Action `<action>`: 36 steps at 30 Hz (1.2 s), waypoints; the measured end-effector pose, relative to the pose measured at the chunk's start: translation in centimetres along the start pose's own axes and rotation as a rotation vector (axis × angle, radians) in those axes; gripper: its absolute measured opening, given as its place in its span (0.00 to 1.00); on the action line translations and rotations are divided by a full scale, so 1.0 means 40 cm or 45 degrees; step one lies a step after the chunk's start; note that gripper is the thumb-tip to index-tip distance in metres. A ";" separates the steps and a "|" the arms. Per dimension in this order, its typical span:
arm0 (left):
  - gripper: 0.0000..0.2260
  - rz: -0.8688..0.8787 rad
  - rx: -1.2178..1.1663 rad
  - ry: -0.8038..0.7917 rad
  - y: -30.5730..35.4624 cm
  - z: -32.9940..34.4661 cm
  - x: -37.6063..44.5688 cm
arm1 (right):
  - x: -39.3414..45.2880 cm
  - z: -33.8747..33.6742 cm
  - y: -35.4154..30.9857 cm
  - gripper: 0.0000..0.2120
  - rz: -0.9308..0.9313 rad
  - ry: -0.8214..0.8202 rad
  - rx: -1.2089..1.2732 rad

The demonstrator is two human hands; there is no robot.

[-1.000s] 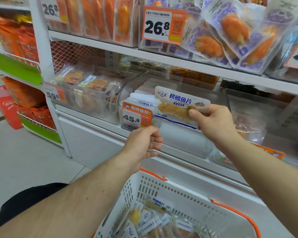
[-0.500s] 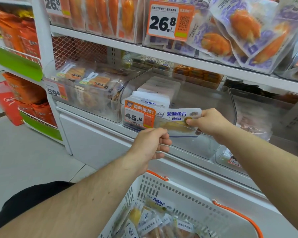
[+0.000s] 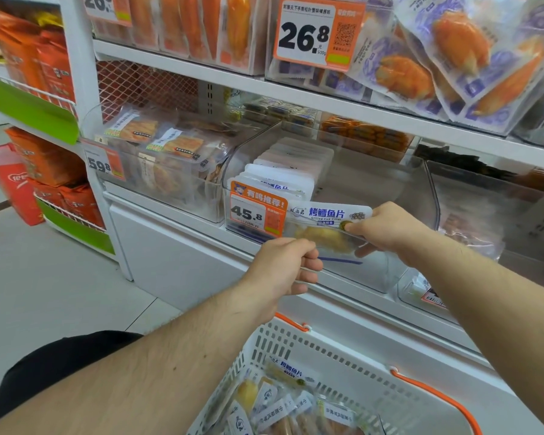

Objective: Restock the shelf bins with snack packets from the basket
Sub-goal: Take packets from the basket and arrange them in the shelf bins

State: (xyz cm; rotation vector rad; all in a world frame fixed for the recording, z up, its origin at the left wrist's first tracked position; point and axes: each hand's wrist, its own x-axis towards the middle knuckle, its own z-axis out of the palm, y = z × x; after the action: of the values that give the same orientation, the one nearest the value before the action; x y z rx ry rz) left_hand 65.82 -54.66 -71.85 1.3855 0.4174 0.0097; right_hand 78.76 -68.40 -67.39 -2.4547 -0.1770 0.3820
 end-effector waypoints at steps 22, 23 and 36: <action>0.06 -0.008 0.037 -0.018 -0.005 -0.003 0.005 | 0.011 0.080 -0.126 0.11 -0.162 -0.148 0.069; 0.06 -0.007 0.035 -0.016 -0.004 -0.004 0.006 | 0.013 0.091 -0.142 0.11 -0.182 -0.171 0.061; 0.06 -0.029 0.094 -0.029 -0.008 -0.004 0.009 | 0.020 0.123 -0.169 0.10 -0.255 -0.265 -0.013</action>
State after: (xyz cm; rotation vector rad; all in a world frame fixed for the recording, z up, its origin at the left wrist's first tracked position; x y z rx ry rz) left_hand 66.03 -54.49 -72.28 1.4518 0.4183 -0.0405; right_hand 77.75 -60.06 -67.11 -2.3766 -0.5093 0.5484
